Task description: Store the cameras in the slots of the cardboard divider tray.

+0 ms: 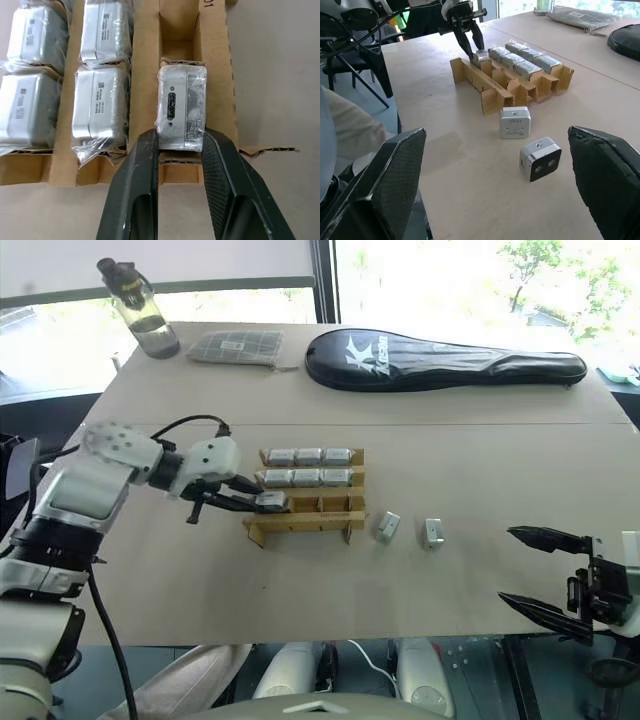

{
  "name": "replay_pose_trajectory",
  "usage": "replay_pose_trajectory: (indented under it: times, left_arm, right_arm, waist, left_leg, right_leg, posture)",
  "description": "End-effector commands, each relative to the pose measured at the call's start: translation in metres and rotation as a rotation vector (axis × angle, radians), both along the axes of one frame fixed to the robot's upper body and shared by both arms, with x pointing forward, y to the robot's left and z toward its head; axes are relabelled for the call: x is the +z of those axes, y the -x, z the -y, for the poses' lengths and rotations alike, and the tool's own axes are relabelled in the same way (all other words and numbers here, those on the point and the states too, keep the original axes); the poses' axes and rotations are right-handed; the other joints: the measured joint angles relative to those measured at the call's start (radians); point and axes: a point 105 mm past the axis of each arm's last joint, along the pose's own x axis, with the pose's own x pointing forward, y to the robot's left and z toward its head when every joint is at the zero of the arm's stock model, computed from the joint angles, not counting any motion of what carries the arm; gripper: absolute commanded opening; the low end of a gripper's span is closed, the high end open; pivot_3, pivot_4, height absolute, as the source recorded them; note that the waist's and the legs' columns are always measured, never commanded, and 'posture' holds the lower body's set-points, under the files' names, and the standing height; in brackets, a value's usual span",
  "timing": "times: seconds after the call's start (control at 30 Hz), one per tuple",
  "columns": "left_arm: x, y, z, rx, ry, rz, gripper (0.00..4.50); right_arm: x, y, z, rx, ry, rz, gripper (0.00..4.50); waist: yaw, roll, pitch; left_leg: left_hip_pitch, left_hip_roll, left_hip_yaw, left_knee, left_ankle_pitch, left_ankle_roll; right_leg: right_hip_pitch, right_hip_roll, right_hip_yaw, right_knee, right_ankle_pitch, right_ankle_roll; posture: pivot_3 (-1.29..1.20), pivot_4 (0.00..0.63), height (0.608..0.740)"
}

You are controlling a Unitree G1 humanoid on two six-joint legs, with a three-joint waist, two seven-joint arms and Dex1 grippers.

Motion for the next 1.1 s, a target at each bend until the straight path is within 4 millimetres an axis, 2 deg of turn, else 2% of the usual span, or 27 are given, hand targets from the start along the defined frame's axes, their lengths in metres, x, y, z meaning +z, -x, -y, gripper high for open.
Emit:
replay_pose_trajectory:
  times: [0.03, 0.07, 0.13, 0.27, 0.43, 0.5, 0.63, 0.77, 0.83, 0.93, 1.1]
  left_arm:
    - [-0.004, 0.005, 0.008, -0.018, -0.001, -0.021, 1.69]
    - [-0.003, 0.006, 0.008, -0.024, 0.001, -0.023, 1.93]
    - [0.0, 0.005, 0.009, -0.015, 0.017, -0.016, 2.69]
    - [0.01, 0.004, 0.011, -0.007, 0.056, -0.004, 4.44]
    - [0.029, 0.012, 0.011, -0.019, 0.137, -0.01, 4.44]
    - [0.036, 0.015, 0.01, -0.009, 0.175, -0.017, 4.44]
    - [0.055, 0.025, 0.011, -0.04, 0.307, 0.03, 4.44]
    - [0.077, 0.047, 0.019, -0.09, 0.478, 0.011, 4.44]
    - [0.08, 0.05, 0.017, -0.091, 0.518, 0.031, 4.44]
    - [0.077, 0.051, 0.01, -0.071, 0.536, 0.045, 4.44]
    - [0.069, 0.064, 0.003, -0.049, 0.555, 0.058, 4.44]
  right_arm:
    - [0.008, 0.002, 0.003, -0.009, 0.01, 0.047, 4.5]
    - [0.008, 0.002, 0.003, -0.009, 0.01, 0.047, 4.5]
    - [0.008, 0.002, 0.003, -0.01, 0.01, 0.047, 4.5]
    - [0.007, 0.002, 0.004, -0.012, 0.01, 0.047, 4.5]
    - [0.001, -0.004, 0.002, -0.035, 0.036, 0.01, 4.5]
    - [-0.002, -0.013, -0.002, -0.09, 0.036, 0.006, 4.5]
    - [-0.027, -0.032, -0.015, -0.289, 0.067, -0.03, 4.5]
    - [-0.036, -0.044, -0.035, -0.499, 0.114, -0.012, 4.5]
    - [-0.036, -0.053, -0.036, -0.613, 0.144, -0.004, 4.5]
    - [-0.033, -0.059, -0.047, -0.691, 0.102, -0.034, 4.5]
    - [-0.035, -0.055, -0.069, -0.778, 0.018, -0.121, 4.5]
  waist:
    - [0.002, 0.0, 0.0]
    - [0.002, 0.0, 0.0]
    - [0.002, 0.0, 0.0]
    - [0.003, 0.0, 0.0]
    - [0.004, 0.0, 0.0]
    - [0.003, 0.0, 0.0]
    - [0.0, 0.0, 0.0]
    - [0.003, 0.001, 0.001]
    - [0.002, 0.001, 0.0]
    - [0.001, 0.0, 0.0]
    - [0.0, 0.0, 0.0]
  left_leg:
    - [0.0, 0.0, 0.0, 0.0, 0.0, 0.0]
    - [0.0, 0.0, 0.0, 0.0, 0.0, 0.0]
    - [0.0, 0.0, 0.0, 0.0, 0.0, 0.0]
    - [0.0, 0.0, 0.0, 0.0, 0.0, 0.0]
    - [-0.001, 0.0, -0.001, 0.001, 0.0, 0.0]
    - [-0.001, 0.0, -0.001, 0.001, 0.0, 0.0]
    - [-0.001, 0.0, -0.001, 0.0, 0.0, -0.001]
    - [-0.003, 0.001, -0.003, 0.0, 0.003, -0.005]
    - [-0.002, 0.0, -0.002, 0.0, 0.003, -0.005]
    - [-0.002, 0.0, 0.0, 0.001, 0.003, -0.005]
    - [-0.001, 0.0, -0.001, -0.001, 0.003, -0.005]
  right_leg:
    - [0.0, 0.0, 0.0, 0.0, 0.0, 0.0]
    - [0.0, 0.0, 0.0, 0.0, 0.0, 0.0]
    - [0.0, 0.0, 0.0, 0.0, 0.0, 0.0]
    - [0.0, 0.0, 0.0, 0.0, 0.0, 0.0]
    - [0.0, -0.001, -0.001, 0.0, 0.0, 0.0]
    - [0.0, -0.001, -0.001, 0.0, 0.0, 0.0]
    - [0.0, 0.0, -0.001, 0.0, 0.0, 0.0]
    - [-0.002, -0.001, 0.0, 0.001, 0.0, 0.0]
    - [-0.002, -0.002, 0.0, 0.001, -0.002, -0.002]
    - [-0.002, -0.003, 0.0, 0.001, -0.003, -0.002]
    - [-0.002, -0.002, -0.001, 0.001, -0.003, -0.002]
  posture:
    - [0.0, 0.15, 0.74]
    - [0.0, 0.15, 0.74]
    - [0.0, 0.15, 0.74]
    - [0.0, 0.15, 0.74]
    - [0.0, 0.15, 0.74]
    - [0.0, 0.15, 0.74]
    - [0.0, 0.15, 0.74]
    - [0.0, 0.15, 0.74]
    - [0.0, 0.15, 0.74]
    - [0.0, 0.15, 0.74]
    - [0.0, 0.15, 0.74]
